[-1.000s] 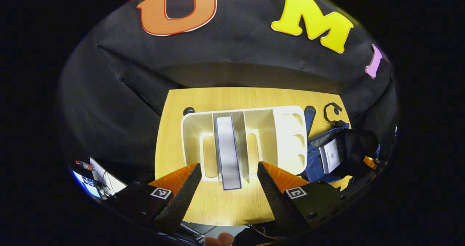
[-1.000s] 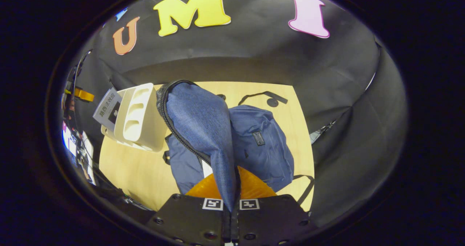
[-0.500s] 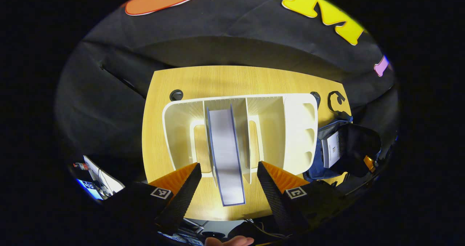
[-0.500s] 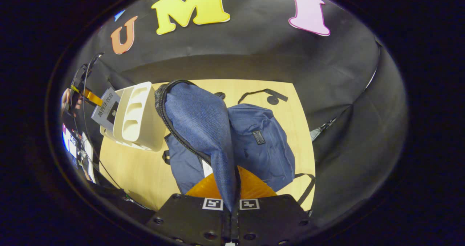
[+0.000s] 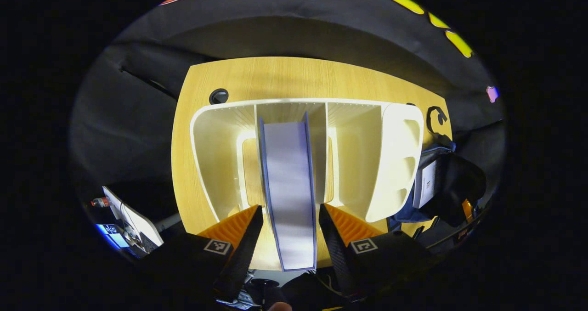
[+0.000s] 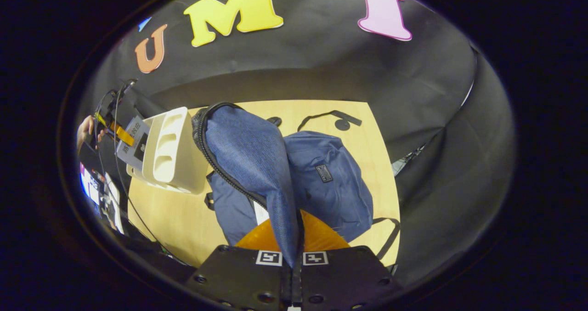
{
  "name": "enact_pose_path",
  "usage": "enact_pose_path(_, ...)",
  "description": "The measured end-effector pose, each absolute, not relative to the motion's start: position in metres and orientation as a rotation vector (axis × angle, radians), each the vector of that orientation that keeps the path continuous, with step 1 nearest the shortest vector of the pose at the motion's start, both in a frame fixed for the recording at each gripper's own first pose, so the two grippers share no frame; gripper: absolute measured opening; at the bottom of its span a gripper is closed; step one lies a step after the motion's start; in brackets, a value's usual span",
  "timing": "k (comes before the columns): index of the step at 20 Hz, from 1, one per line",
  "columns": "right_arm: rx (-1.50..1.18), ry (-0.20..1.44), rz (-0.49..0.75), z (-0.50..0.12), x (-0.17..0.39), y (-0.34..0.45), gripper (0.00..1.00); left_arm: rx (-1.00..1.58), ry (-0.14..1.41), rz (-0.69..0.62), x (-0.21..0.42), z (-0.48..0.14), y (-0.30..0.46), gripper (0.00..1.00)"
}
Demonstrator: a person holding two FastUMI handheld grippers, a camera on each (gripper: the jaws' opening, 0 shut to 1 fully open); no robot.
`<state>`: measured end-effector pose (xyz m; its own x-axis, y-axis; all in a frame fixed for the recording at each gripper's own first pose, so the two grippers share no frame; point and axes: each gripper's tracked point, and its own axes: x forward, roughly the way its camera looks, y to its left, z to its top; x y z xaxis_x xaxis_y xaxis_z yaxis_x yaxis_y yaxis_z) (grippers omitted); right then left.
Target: Open the schoolbag, grab two books from the bookshelf and put them into the schoolbag.
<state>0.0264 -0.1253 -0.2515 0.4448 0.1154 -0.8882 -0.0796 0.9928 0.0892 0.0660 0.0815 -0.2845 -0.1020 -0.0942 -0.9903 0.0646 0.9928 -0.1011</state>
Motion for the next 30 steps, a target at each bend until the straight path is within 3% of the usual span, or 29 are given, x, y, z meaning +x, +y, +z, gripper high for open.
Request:
enact_pose_path(7, 0.062, 1.104, 0.118, -0.251, 0.028, -0.130, 0.00, 0.028, 1.745, -0.074, 0.057, -0.290, 0.093, 0.62)
enact_pose_path(9, 0.068, 1.104, 0.120, -0.252, 0.027, -0.131, 0.02, 0.008, 1.750, -0.071, 0.056, -0.290, 0.091, 0.46)
enact_pose_path(10, 0.068, 1.104, 0.122, -0.252, 0.027, -0.131, 0.02, -0.009, 1.742, -0.078, 0.056, -0.290, 0.088, 0.49)
enact_pose_path(15, 0.058, 1.102, 0.138, -0.251, 0.028, -0.132, 0.02, -0.052, 1.723, -0.062, 0.048, -0.280, 0.084, 0.41)
enact_pose_path(17, 0.053, 1.101, 0.146, -0.252, 0.027, -0.131, 0.05, -0.043, 1.704, -0.057, 0.044, -0.269, 0.089, 0.44)
enact_pose_path(18, 0.050, 1.100, 0.149, -0.252, 0.027, -0.131, 0.02, -0.033, 1.692, -0.053, 0.042, -0.261, 0.093, 0.40)
enact_pose_path(19, 0.049, 1.098, 0.154, -0.251, 0.027, -0.131, 0.02, -0.030, 1.676, -0.049, 0.040, -0.254, 0.096, 0.43)
enact_pose_path(20, 0.045, 1.098, 0.158, -0.252, 0.027, -0.130, 0.02, -0.033, 1.662, -0.048, 0.035, -0.246, 0.099, 0.39)
enact_pose_path(30, 0.027, 1.071, 0.189, -0.253, 0.015, -0.128, 0.02, -0.247, 1.546, -0.079, -0.028, -0.149, 0.106, 0.38)
